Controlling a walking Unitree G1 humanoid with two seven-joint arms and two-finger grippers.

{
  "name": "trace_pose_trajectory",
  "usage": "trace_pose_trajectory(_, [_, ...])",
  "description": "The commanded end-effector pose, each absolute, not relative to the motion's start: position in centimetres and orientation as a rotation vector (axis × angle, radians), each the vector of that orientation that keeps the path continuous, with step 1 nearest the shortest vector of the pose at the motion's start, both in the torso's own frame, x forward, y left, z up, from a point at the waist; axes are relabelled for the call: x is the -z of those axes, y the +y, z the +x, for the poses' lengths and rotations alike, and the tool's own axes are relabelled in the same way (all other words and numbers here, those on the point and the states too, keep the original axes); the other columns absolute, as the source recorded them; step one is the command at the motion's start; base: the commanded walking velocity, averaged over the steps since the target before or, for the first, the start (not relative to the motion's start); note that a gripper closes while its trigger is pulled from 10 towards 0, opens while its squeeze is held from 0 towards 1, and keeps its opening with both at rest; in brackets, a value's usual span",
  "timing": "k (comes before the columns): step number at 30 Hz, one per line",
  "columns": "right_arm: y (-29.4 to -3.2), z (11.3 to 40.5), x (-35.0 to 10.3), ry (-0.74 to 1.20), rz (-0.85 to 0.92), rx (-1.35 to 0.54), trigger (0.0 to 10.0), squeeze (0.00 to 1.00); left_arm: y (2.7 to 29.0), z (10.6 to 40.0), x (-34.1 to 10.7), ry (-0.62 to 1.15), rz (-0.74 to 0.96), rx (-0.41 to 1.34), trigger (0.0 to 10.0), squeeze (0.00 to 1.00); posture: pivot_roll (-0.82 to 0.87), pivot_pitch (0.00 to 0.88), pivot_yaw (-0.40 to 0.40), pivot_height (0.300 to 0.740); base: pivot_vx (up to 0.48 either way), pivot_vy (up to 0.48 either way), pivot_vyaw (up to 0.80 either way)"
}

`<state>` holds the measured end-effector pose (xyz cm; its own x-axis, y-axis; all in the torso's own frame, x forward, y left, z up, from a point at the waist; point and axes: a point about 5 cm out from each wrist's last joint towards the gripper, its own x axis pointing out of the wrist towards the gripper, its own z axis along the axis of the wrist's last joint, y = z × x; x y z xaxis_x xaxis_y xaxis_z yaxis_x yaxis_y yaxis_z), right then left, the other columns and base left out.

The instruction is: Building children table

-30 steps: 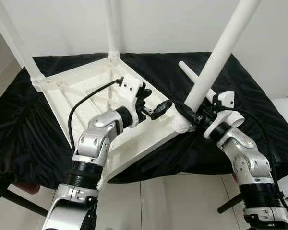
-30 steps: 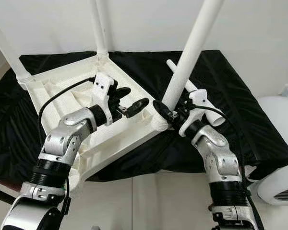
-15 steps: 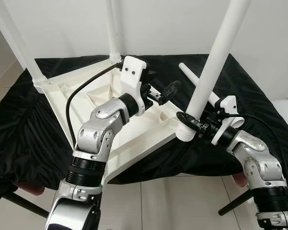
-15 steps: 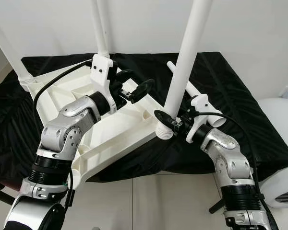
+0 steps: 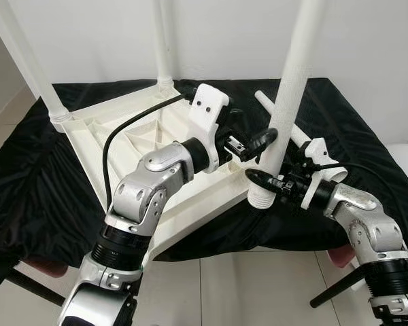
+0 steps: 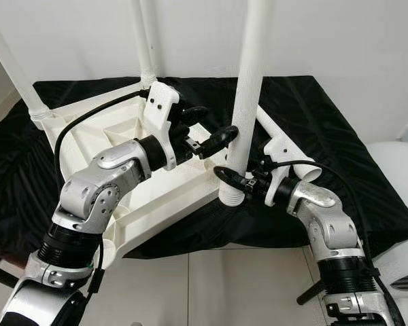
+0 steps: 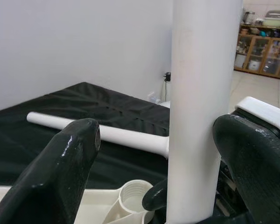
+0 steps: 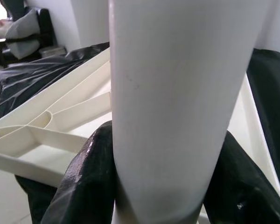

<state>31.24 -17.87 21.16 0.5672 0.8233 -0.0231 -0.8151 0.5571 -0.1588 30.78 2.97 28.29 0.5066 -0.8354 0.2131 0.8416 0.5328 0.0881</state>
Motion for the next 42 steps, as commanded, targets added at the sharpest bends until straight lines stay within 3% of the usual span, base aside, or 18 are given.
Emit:
trace_pose_trajectory(1, [-17.0,31.1,-21.4,-0.056,-0.183,-1.035,10.0,0.0,2.0,29.5,-28.8,-0.265,0.015,1.264,10.0,0.0,-0.07,0.034,0.025,0.74,0.0,0.0,0.0])
trace_pose_trajectory(13, [-16.4,31.4,-21.8,-0.054,-0.231,-1.098,10.0,0.0,1.1,29.2,-30.7,-0.28,-0.027,1.368,10.0,0.0,-0.06,0.035,0.023,0.74,0.0,0.0,0.0])
trace_pose_trajectory(30, [-16.2,31.1,-21.7,-0.044,-0.279,-1.146,10.0,0.0,0.6,31.5,-29.9,-0.111,0.052,1.296,10.0,0.0,-0.07,0.044,0.034,0.74,0.0,0.0,0.0])
trace_pose_trajectory(31, [-16.2,31.1,-21.8,-0.045,-0.28,-1.144,10.0,0.0,0.7,31.6,-29.8,-0.101,0.048,1.294,6.0,0.0,-0.07,0.044,0.035,0.74,0.0,0.0,0.0])
trace_pose_trajectory(32, [-16.2,31.1,-21.8,-0.045,-0.28,-1.144,10.0,0.0,0.7,31.6,-29.8,-0.101,0.048,1.294,6.0,0.0,-0.07,0.044,0.035,0.74,0.0,0.0,0.0])
trace_pose_trajectory(33, [-16.3,31.2,-21.8,-0.046,-0.281,-1.142,10.0,0.0,0.7,31.7,-29.8,-0.094,0.048,1.293,3.7,0.0,-0.07,0.044,0.036,0.74,0.0,0.0,0.0])
trace_pose_trajectory(34, [-16.3,31.2,-21.8,-0.046,-0.281,-1.142,10.0,0.0,0.7,31.7,-29.8,-0.094,0.048,1.293,3.7,0.0,-0.07,0.044,0.036,0.74,0.0,0.0,0.0])
trace_pose_trajectory(35, [-16.3,31.2,-21.7,-0.047,-0.28,-1.141,10.0,0.0,0.8,31.8,-29.9,-0.09,0.047,1.293,0.0,0.0,-0.07,0.042,0.037,0.74,0.0,0.0,0.0])
trace_pose_trajectory(36, [-16.3,31.2,-21.7,-0.048,-0.282,-1.141,10.0,0.0,1.0,31.9,-30.0,-0.09,0.048,1.29,0.5,0.0,-0.06,0.04,0.038,0.74,0.0,0.0,0.0])
trace_pose_trajectory(38, [-16.3,31.2,-21.7,-0.049,-0.283,-1.141,10.0,0.0,1.1,32.1,-30.2,-0.094,0.047,1.285,0.0,0.0,-0.06,0.04,0.038,0.74,0.0,0.0,0.0])
trace_pose_trajectory(42, [-16.5,31.2,-21.8,-0.055,-0.285,-1.133,10.0,0.0,1.3,32.2,-30.5,-0.102,0.022,1.284,0.0,0.0,-0.07,0.034,0.038,0.74,0.0,0.0,0.0])
